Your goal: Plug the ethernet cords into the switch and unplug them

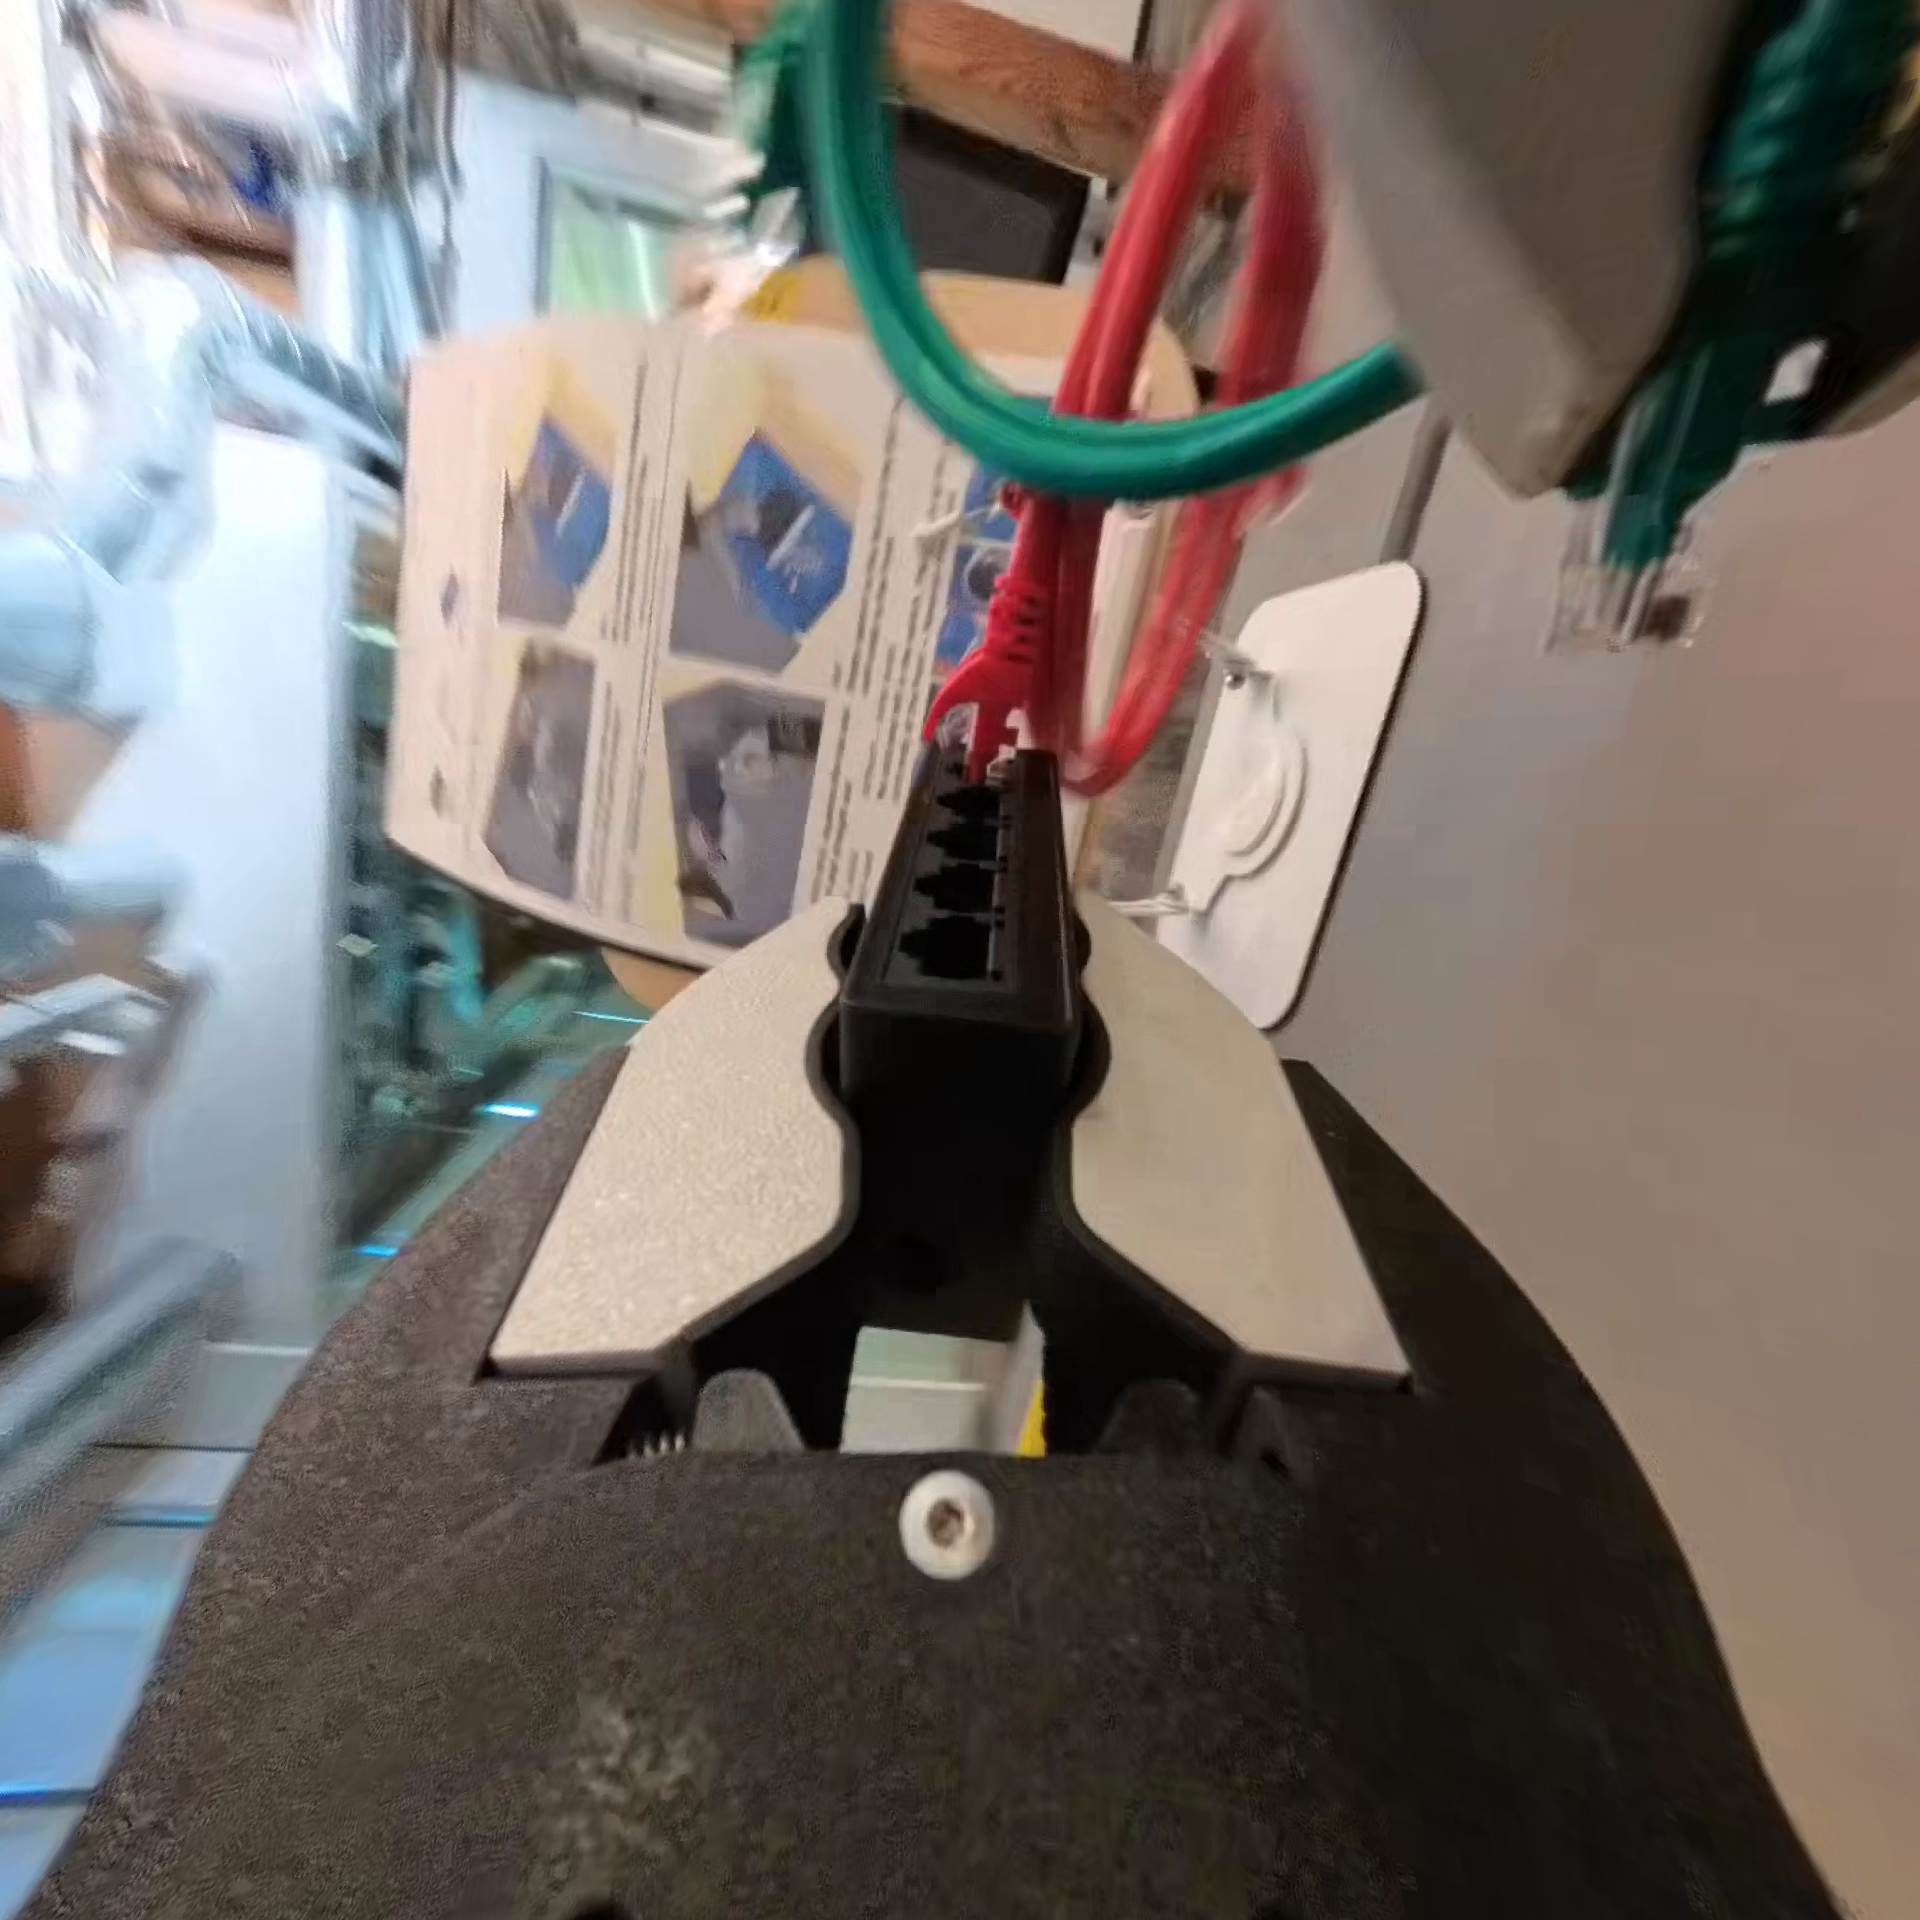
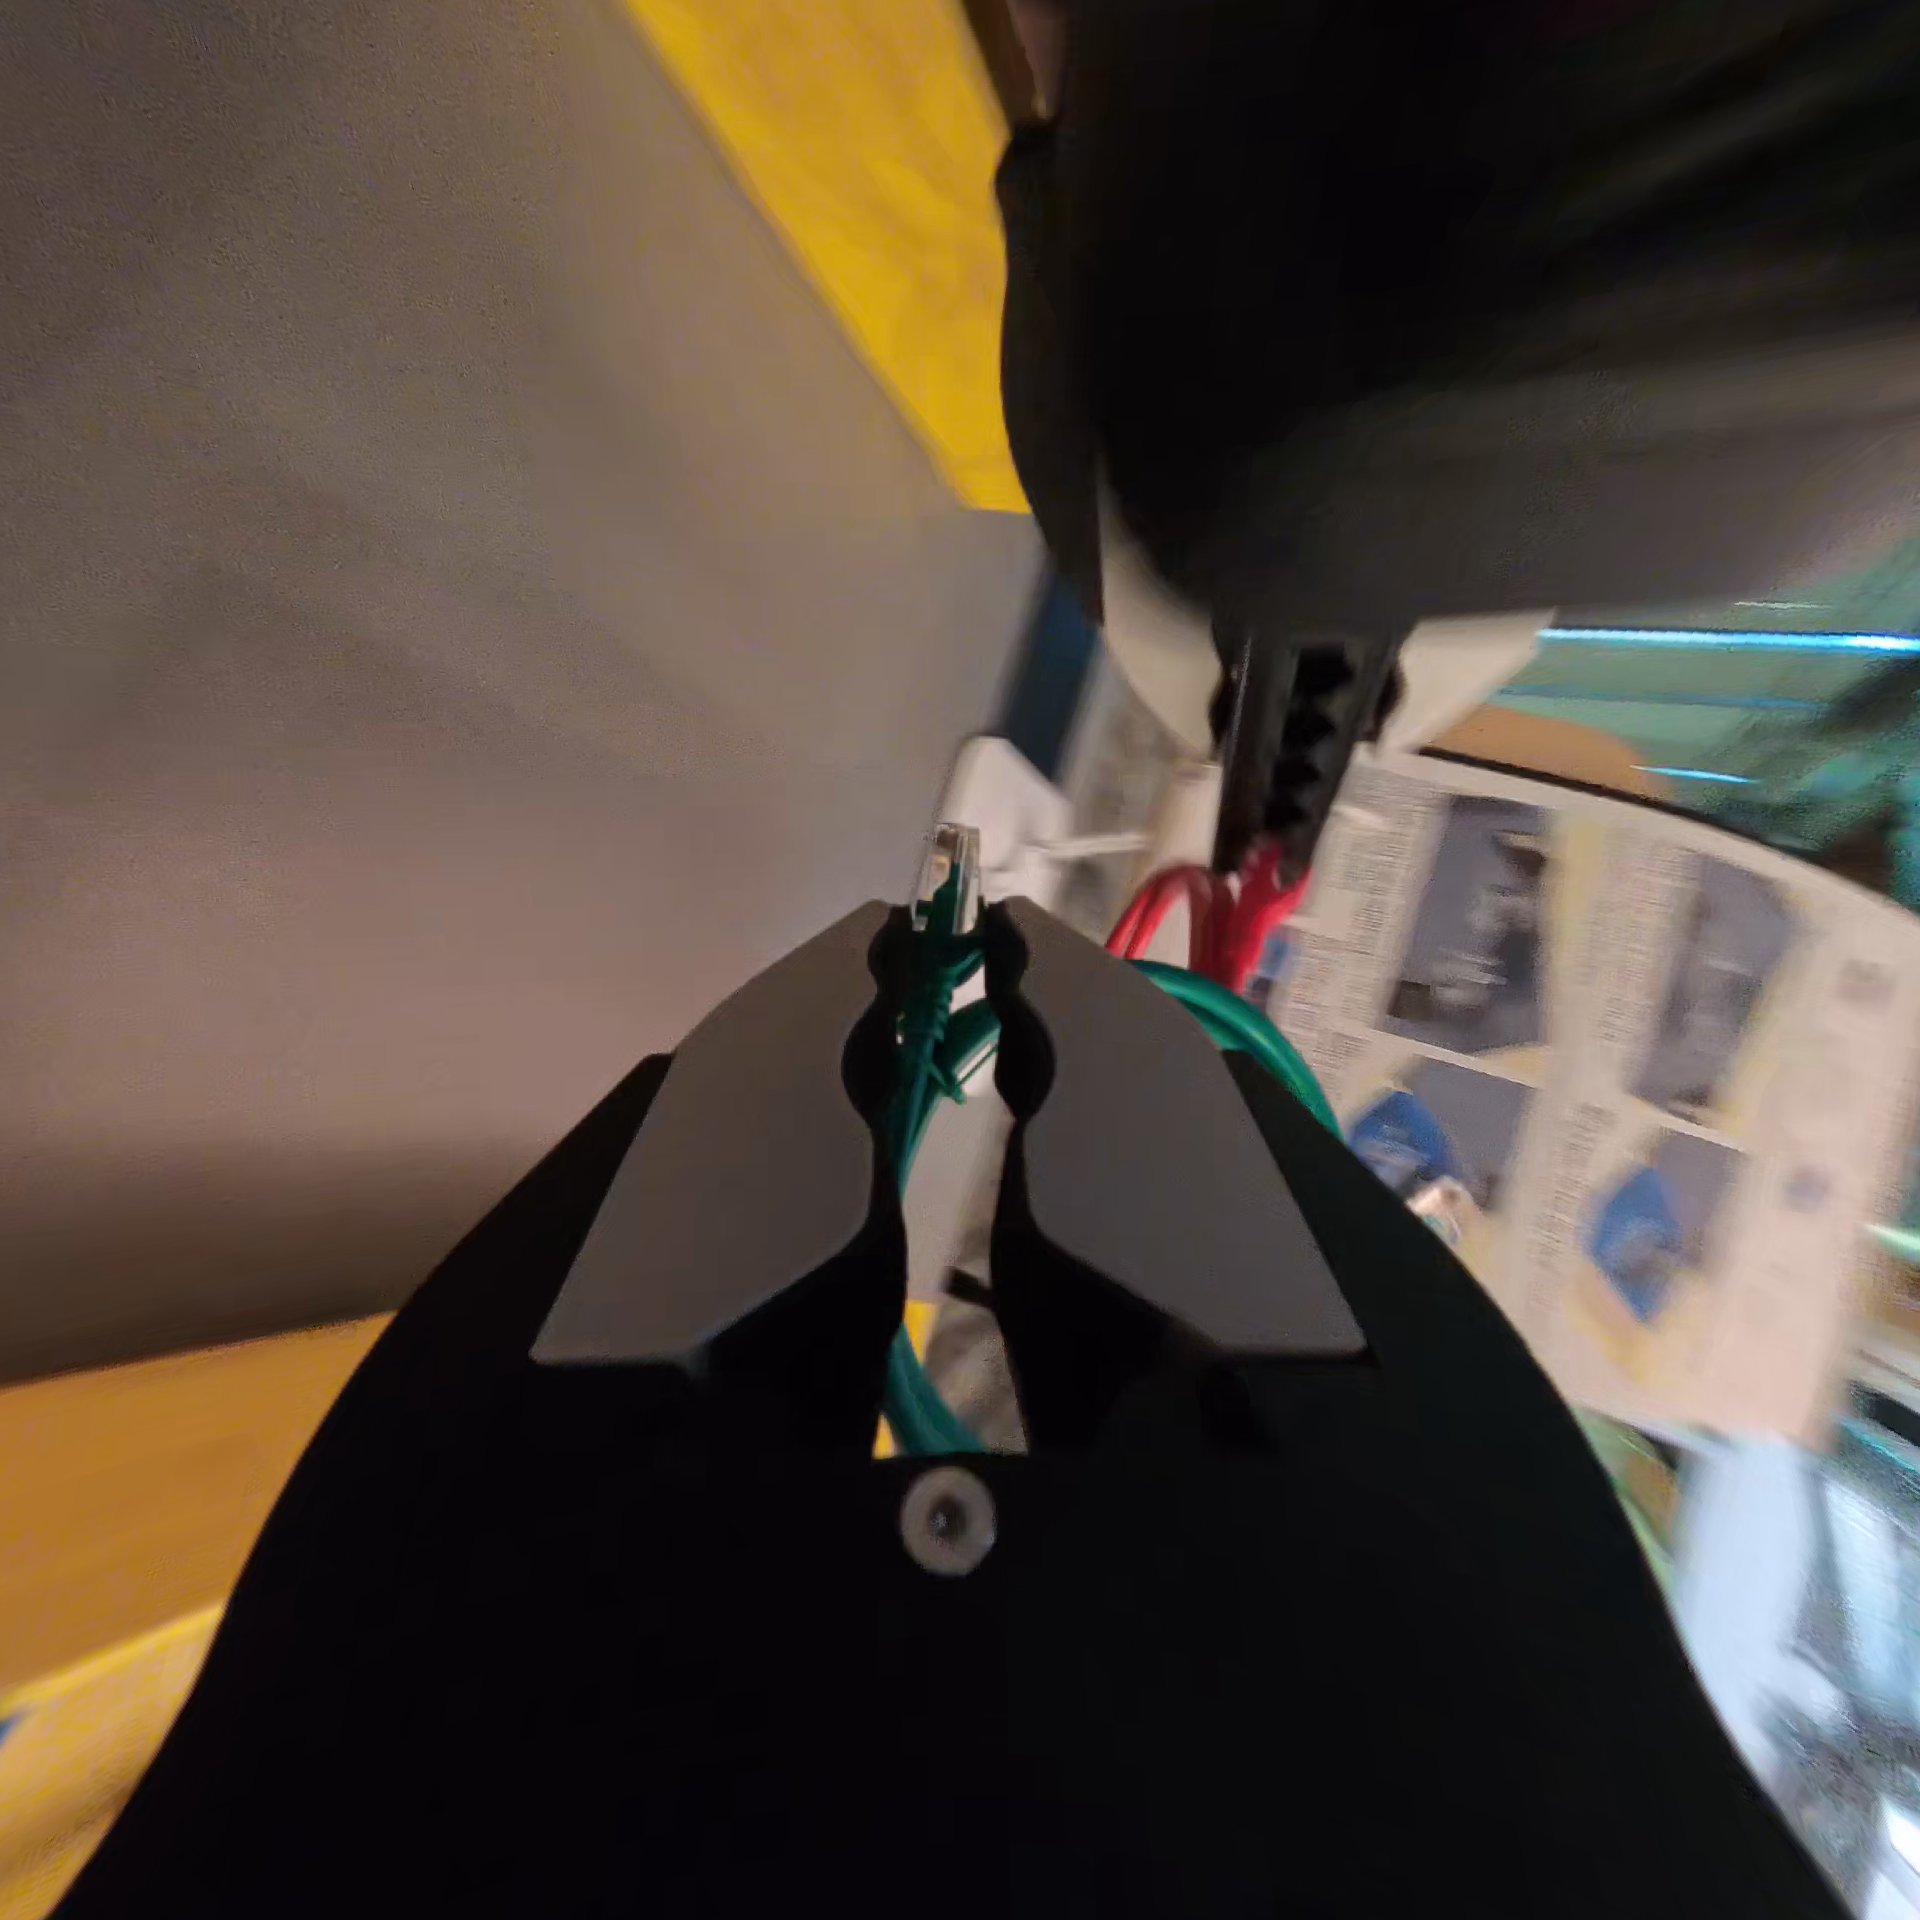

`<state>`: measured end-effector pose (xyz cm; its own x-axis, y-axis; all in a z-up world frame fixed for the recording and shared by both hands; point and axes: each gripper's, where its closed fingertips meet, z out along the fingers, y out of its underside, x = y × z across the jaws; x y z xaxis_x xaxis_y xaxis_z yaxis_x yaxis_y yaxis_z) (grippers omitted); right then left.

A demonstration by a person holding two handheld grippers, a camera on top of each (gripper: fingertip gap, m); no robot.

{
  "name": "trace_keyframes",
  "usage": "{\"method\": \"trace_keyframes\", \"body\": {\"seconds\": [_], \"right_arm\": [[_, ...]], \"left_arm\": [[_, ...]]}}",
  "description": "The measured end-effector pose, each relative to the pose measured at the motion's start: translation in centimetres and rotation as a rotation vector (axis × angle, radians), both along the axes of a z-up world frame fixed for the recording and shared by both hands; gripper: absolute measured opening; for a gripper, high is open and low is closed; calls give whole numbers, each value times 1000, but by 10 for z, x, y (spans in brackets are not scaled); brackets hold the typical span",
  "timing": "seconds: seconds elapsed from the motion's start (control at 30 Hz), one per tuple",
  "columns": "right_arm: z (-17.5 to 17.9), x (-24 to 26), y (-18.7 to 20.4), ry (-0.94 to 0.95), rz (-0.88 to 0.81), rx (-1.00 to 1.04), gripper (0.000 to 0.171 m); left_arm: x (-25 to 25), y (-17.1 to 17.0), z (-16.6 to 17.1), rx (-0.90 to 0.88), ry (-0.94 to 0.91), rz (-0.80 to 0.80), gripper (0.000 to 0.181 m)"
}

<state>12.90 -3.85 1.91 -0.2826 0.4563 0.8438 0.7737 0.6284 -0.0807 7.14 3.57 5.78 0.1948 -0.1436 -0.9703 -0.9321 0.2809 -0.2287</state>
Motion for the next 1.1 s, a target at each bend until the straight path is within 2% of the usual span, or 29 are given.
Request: {"method": "trace_keyframes", "body": {"seconds": [0.03, 0.1, 0.17, 0.23, 0.37, 0.47, 0.67, 0.87, 0.97, 1.1], "right_arm": [[7, -5, 4, 27, -3, 56, 15], [15, -8, 2, 63, -3, 59, 14], [19, 1, 4, 51, -34, 69, 14], [31, 13, 4, 92, -57, 62, 14], [67, 73, 4, 207, -215, 47, 15], [75, 124, -3, 283, -361, -49, 14], [34, 198, -20, 321, -651, -412, 15], [-22, 215, -41, 265, -815, -848, 15], [-40, 214, -42, 234, -833, -986, 15], [-67, 210, -22, 178, -822, -1091, 15]], "left_arm": [[-11, -2, 9, -32, -43, -8, 34], [-22, -8, 24, 26, -20, -13, 34], [-20, -14, 25, -20, -31, -51, 34], [-27, -12, 24, -26, 9, 3, 34], [-33, -9, 23, -35, 27, 45, 34], [-33, -8, 24, -41, 19, 45, 34], [-34, -2, 13, -63, 63, 77, 34], [-38, 3, 5, -85, 89, 114, 34], [-41, 3, 9, -84, 71, 122, 34], [-42, 2, 13, -78, 56, 118, 34]]}}
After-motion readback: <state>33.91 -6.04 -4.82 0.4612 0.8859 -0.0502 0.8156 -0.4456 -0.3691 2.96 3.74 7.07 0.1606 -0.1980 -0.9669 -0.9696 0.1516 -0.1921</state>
